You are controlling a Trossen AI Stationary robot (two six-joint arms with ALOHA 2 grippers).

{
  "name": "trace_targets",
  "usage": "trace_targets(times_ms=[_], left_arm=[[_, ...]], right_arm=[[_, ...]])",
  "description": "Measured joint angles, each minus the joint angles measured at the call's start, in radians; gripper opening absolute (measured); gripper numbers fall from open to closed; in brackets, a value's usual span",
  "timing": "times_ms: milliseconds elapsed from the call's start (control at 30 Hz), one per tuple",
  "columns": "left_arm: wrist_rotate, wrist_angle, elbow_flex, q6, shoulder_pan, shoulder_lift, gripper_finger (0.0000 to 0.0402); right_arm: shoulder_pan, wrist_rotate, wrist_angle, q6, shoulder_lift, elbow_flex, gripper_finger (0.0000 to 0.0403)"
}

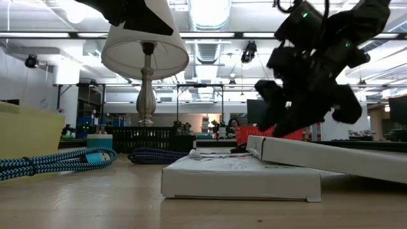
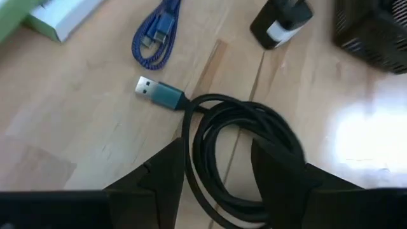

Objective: Pick and place items into bin
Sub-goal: Put the black charger cable into the yellow bin

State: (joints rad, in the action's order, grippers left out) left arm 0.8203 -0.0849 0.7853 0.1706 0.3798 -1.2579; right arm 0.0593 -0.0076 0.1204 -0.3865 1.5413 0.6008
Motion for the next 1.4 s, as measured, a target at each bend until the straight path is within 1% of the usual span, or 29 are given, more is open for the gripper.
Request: trace_targets(times_ms=[333,667,1000,1067,1200,1400], left_arm=[[0.000,-0.003,0.000,0.000,0.000,0.000,0.0180],[0.000,-0.004,-0.001,0.000,0.000,0.000,0.0180],[0.000,-0.004,-0.001,0.000,0.000,0.000,0.0180],[0.000,-0.004,-0.001,-0.001,0.000,0.000,0.0180],[0.000,-0.004,-0.001,-0.001,0.000,0.000,0.0180],[0.000,-0.004,-0.001,-0.001,0.000,0.000,0.0180]], right_arm=[[-0.001,0.009,-0.001,-0.002,0.116,0.043,0.0169],[-0.001,0.010,-0.003,-0.007,0.142,0.065,0.0164],[-0.002,0.016,-0.010,-0.007,0.132,0.065,0.0132],[-0.002,0.030,-0.012,-0.007,0.132,0.065,0.0125],[-0.002,0.067,-0.012,-0.006,0.132,0.065,0.0107],[-0.001,0.072,-0.011,-0.007,0.132,0.065,0.0076]])
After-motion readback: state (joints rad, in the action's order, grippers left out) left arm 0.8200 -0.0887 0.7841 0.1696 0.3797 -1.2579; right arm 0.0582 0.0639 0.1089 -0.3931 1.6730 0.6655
